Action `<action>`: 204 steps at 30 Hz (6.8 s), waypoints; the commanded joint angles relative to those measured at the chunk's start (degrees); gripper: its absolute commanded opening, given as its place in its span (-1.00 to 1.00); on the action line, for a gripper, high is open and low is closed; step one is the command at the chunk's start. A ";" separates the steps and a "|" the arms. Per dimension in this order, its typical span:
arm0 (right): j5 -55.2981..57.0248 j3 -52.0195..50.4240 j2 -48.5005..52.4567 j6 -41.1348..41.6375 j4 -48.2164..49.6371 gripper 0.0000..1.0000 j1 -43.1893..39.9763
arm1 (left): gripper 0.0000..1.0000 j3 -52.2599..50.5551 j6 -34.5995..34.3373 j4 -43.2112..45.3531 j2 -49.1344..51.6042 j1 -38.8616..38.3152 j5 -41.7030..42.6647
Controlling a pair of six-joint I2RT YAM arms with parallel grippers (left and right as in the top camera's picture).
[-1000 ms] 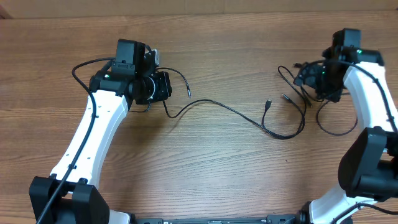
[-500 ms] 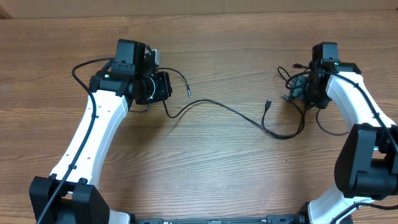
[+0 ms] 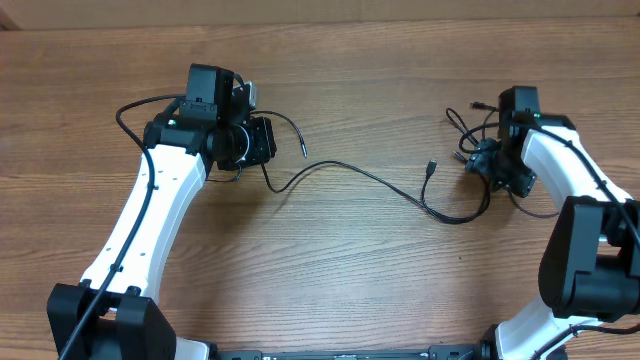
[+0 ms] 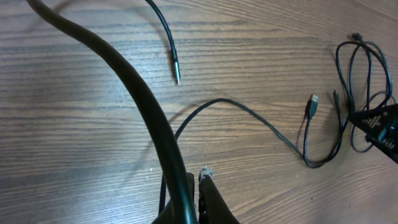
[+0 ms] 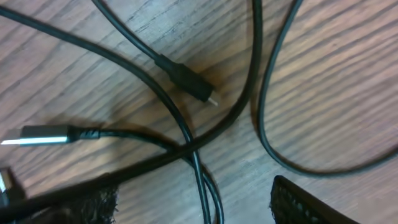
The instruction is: Untangle cables
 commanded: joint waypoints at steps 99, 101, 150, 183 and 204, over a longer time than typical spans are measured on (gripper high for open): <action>-14.16 -3.93 -3.63 0.26 -0.98 -0.19 -5.31 | -0.92 0.52 1.68 -3.93 -0.55 13.03 -11.72; -14.16 -5.79 -3.63 0.44 1.68 -0.19 -5.14 | -0.92 0.52 1.68 -3.93 -0.55 13.03 -11.67; 5.79 40.09 -4.31 3.45 -13.25 -0.92 -23.08 | -0.92 0.52 -3.34 -3.54 -0.55 13.49 -28.28; -7.13 39.95 -1.49 4.17 -18.16 -0.92 -21.86 | -0.92 0.52 -2.64 6.58 -0.55 7.08 7.85; -25.77 35.82 -1.44 -13.40 -26.56 0.75 -15.06 | 0.00 0.52 7.80 19.21 -0.55 -12.09 8.13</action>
